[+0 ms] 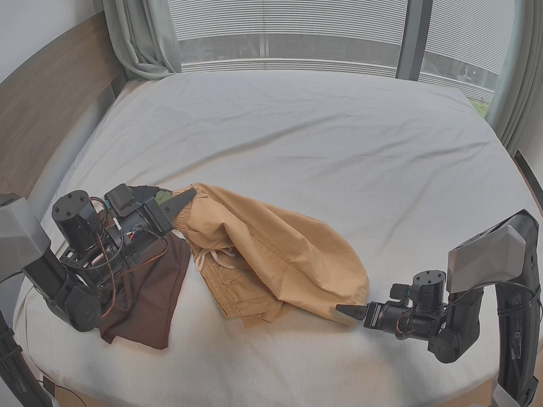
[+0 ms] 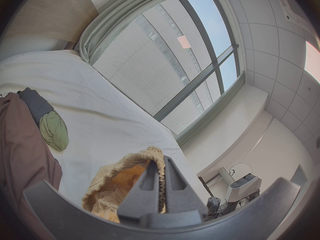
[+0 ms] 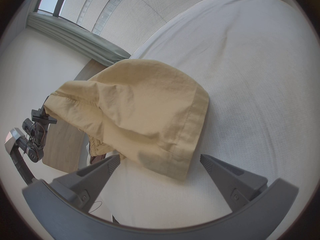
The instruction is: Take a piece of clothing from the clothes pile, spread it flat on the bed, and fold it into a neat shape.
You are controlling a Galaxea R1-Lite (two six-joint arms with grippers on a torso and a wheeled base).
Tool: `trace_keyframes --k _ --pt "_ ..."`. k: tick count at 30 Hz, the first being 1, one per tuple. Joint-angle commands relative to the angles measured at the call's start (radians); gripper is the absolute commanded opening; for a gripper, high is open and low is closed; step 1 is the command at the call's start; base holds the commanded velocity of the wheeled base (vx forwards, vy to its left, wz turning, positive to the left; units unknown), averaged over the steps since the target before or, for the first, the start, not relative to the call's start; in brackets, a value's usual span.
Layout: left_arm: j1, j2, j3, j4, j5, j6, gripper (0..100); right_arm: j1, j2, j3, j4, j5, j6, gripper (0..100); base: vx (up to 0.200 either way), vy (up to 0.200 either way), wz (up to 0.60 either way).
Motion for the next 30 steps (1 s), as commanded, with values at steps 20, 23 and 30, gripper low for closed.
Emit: trace_keyframes --k 20,23,30 --pt "0.0 0.008 -0.001 -0.001 -0.001 0.0 0 0.059 -0.123 -0.018 -0.002 0.009 0.043 100 0.0 0.0 0.0" --pt "0.0 0.008 0.0 -0.001 -0.001 0.0 0 0.061 -0.114 -0.027 -0.003 0.011 0.056 100 0.0 0.0 0.0" --pt "0.0 0.004 0.0 -0.001 -0.001 0.0 0 0.059 -0.059 -0.057 -0.003 0.011 0.056 100 0.0 0.0 0.0"
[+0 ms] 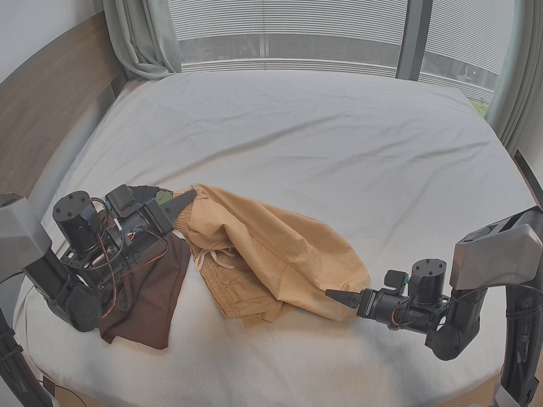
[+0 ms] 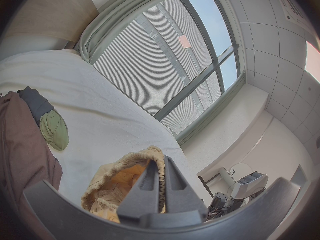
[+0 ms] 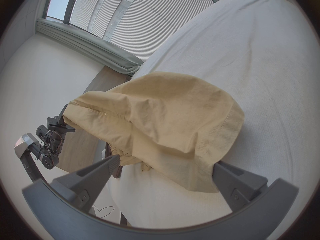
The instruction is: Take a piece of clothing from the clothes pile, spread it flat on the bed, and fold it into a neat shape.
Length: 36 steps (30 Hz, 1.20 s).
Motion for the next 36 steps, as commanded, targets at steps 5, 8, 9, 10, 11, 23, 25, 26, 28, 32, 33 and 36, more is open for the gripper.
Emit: trace_keyframes --k 5,8,9,10,11,23,25,26,28,32,33,36 --pt "0.0 -0.001 -0.001 0.0 0.0 0.0 0 0.001 0.075 -0.04 -0.004 -0.001 0.0 100 0.0 0.0 0.0" --pt "0.0 -0.001 -0.001 0.0 0.0 0.0 0 -0.004 0.087 -0.047 -0.009 -0.001 0.0 0 0.0 0.0 0.0" --pt "0.0 0.001 -0.001 0.0 0.0 -0.001 0 -0.006 0.087 -0.047 -0.009 -0.001 0.0 0 0.0 0.0 0.0" --pt "0.0 0.002 -0.001 0.0 0.0 -0.001 0 -0.006 0.087 -0.047 -0.009 -0.001 0.0 0 0.0 0.0 0.0" --pt "-0.002 0.004 -0.001 0.0 0.0 0.0 0 -0.006 0.083 -0.047 -0.009 -0.001 0.0 0 0.0 0.0 0.0" --pt "0.015 0.019 -0.003 0.0 -0.002 0.0 0 -0.072 -0.121 -0.005 -0.004 0.013 0.015 0 0.0 0.0 0.0" --pt "0.017 0.022 -0.003 0.0 -0.003 0.0 0 -0.079 -0.132 -0.005 -0.004 0.019 0.018 0 0.0 0.0 0.0" --pt "0.017 0.024 -0.003 0.0 -0.002 0.0 0 -0.095 -0.146 -0.005 -0.004 0.034 0.024 0 0.0 0.0 0.0" --pt "0.017 0.025 -0.001 0.0 -0.002 0.0 0 -0.119 -0.157 -0.004 -0.004 0.057 0.032 0 0.0 0.0 0.0" --pt "0.017 0.028 0.002 0.0 -0.002 0.0 0 -0.137 -0.148 -0.007 -0.004 0.086 0.036 0 0.0 0.0 0.0" --pt "0.017 0.028 0.0 0.0 -0.002 0.0 0 -0.136 -0.144 -0.013 -0.004 0.091 0.036 0 0.0 0.0 0.0" --pt "0.017 0.028 0.002 0.0 -0.002 0.0 0 -0.13 -0.114 -0.037 -0.004 0.106 0.036 0 0.0 0.0 0.0"
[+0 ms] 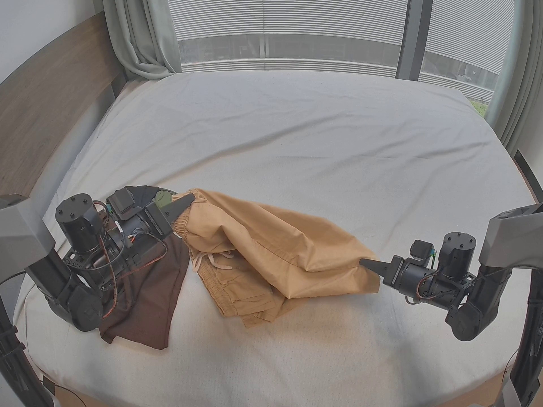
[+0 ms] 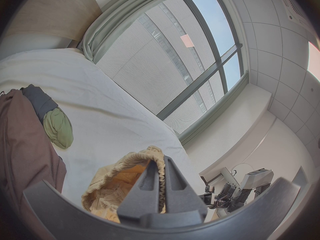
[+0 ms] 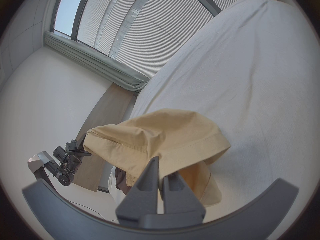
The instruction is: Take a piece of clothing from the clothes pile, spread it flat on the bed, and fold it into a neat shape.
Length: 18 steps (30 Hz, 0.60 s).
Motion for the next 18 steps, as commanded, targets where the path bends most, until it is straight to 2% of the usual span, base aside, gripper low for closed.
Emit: trace_keyframes --k 1,8,9,18 --pt "0.0 0.004 0.0 -0.001 0.0 0.001 0 0.004 0.034 -0.033 -0.001 0.015 -0.001 0 0.0 0.0 0.0" --pt "-0.001 -0.003 0.001 -0.001 -0.002 0.001 0 0.03 0.138 -0.07 -0.002 0.037 0.0 0 0.0 0.0 0.0" --pt "-0.001 -0.003 0.001 -0.002 -0.002 0.001 0 0.032 0.149 -0.072 -0.004 0.04 0.0 100 0.0 0.0 0.0" --pt "-0.001 -0.004 0.0 -0.002 -0.002 0.001 0 0.07 0.239 -0.113 -0.004 0.041 -0.001 100 0.0 0.0 0.0"
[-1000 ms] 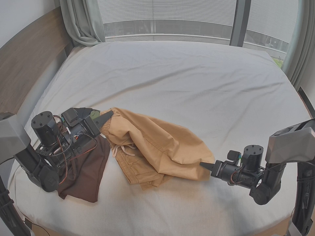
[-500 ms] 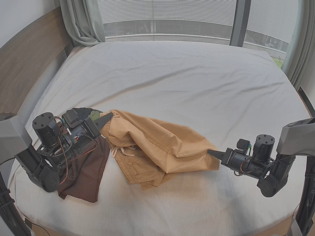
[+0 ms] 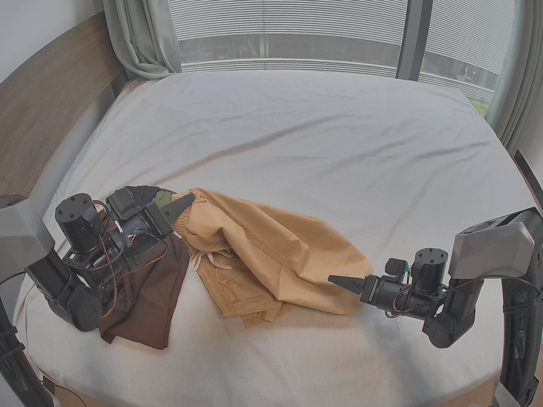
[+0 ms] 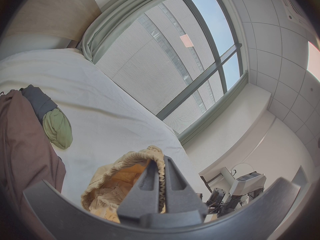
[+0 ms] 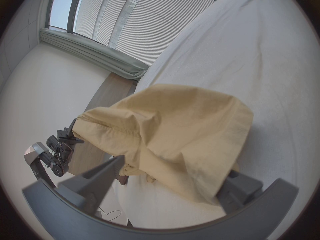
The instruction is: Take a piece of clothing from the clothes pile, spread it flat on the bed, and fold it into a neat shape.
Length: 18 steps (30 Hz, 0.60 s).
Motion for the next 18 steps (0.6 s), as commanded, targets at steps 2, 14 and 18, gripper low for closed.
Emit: trace_keyframes --k 2,14,18 --pt "0.0 -0.001 -0.001 -0.001 0.0 0.001 0 0.018 0.072 -0.025 -0.001 0.001 -0.002 100 0.0 0.0 0.0" --pt "0.0 -0.001 0.001 -0.001 0.0 0.001 0 0.028 0.072 -0.034 -0.004 -0.001 -0.005 100 0.0 0.0 0.0" --pt "0.0 -0.001 -0.001 -0.001 0.0 0.0 0 0.03 0.071 -0.033 -0.004 -0.003 -0.007 0 0.0 0.0 0.0"
